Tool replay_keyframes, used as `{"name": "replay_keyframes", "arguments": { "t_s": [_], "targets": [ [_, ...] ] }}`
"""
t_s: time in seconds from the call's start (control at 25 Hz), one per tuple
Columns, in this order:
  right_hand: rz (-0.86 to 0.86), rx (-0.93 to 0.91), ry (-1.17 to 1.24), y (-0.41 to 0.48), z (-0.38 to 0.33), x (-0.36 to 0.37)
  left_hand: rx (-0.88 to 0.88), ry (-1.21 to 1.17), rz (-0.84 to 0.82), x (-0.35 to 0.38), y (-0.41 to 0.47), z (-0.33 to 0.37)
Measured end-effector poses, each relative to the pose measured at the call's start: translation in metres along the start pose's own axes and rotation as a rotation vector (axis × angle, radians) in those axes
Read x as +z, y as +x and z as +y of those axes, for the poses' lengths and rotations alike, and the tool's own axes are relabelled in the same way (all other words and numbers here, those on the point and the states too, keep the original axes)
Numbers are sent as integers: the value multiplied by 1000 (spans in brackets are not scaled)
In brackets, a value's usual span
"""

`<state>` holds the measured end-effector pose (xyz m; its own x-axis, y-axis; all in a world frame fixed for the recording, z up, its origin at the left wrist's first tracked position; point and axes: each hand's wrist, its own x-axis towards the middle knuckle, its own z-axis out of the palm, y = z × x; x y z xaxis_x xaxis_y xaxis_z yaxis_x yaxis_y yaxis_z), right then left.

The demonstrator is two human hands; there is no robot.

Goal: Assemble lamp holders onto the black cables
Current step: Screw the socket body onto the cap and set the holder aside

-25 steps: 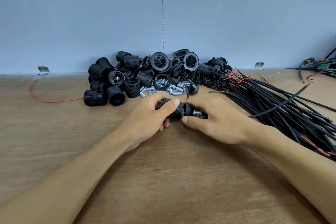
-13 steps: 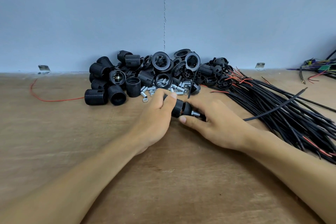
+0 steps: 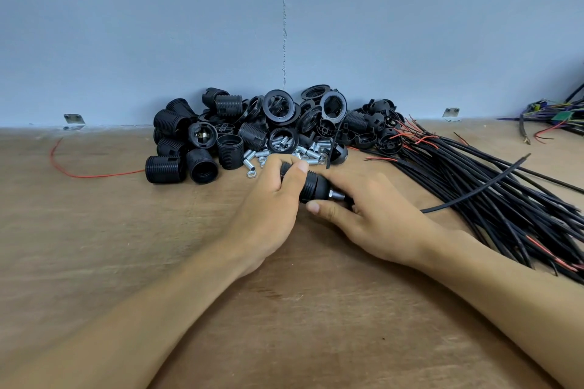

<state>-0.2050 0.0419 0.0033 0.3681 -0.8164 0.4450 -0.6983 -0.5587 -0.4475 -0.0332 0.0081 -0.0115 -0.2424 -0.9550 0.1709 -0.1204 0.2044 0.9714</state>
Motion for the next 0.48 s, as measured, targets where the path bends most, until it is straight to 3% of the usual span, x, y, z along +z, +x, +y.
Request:
{"name": "replay_keyframes", "arguments": {
  "t_s": [0.28, 0.48],
  "targets": [
    [-4, 27, -27, 2, 2, -1, -7, -41, -30, 3, 1, 0],
    [-40, 95, -150, 4, 16, -9, 30, 134, -105, 1, 8, 4]
  ]
}}
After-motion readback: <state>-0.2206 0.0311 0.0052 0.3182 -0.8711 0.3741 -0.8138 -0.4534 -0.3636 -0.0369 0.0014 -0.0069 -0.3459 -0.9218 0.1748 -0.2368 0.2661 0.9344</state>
